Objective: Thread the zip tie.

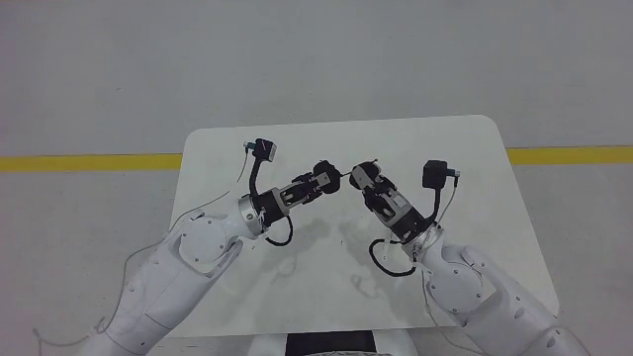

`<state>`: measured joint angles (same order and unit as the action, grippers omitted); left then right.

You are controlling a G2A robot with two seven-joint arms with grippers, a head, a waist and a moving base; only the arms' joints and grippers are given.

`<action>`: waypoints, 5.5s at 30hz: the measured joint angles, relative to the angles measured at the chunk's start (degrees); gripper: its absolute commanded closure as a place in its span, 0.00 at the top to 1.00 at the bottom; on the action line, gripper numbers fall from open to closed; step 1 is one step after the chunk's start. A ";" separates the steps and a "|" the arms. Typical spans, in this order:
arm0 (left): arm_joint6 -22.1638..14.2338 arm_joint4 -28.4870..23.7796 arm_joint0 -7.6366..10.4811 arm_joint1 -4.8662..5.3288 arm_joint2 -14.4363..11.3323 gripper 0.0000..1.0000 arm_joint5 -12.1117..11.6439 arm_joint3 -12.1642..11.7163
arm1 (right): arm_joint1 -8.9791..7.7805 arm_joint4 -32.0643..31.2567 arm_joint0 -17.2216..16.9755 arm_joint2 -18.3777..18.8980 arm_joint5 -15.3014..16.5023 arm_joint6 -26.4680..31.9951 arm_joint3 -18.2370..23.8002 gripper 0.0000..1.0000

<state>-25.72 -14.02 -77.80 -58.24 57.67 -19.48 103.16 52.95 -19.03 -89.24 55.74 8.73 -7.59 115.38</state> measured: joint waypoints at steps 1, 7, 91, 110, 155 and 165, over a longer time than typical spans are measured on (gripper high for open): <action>0.00 0.00 0.00 0.00 0.00 0.00 0.00 0.00 | 0.03 -0.44 -0.26 0.29 -0.09 -0.09 0.02 1.00; 0.00 0.00 0.00 0.00 0.00 0.00 0.00 0.00 | -0.16 -4.42 -3.27 3.51 1.44 -1.72 0.02 1.00; -2.86 -47.76 -1.00 -5.99 -6.15 0.00 0.46 0.21 | 6.29 -55.71 3.09 2.45 -5.82 -24.21 -8.50 0.34; -2.86 -47.77 -1.00 -5.99 -6.15 0.00 0.46 0.21 | 8.12 -58.33 2.98 1.47 -4.91 -24.65 -8.73 0.24; -2.86 -47.77 -1.00 -5.99 -6.15 0.00 0.46 0.21 | 11.52 -60.90 3.72 1.67 -3.76 -22.72 -9.45 0.00; -2.12 -47.31 -1.01 -6.14 -6.03 0.00 1.03 0.93 | 11.73 -63.38 2.99 2.75 -3.03 -22.07 -10.12 0.00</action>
<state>-27.84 -61.34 -78.81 -64.38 51.64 -18.45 104.09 64.68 -82.41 -86.25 58.49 5.69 -29.66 105.26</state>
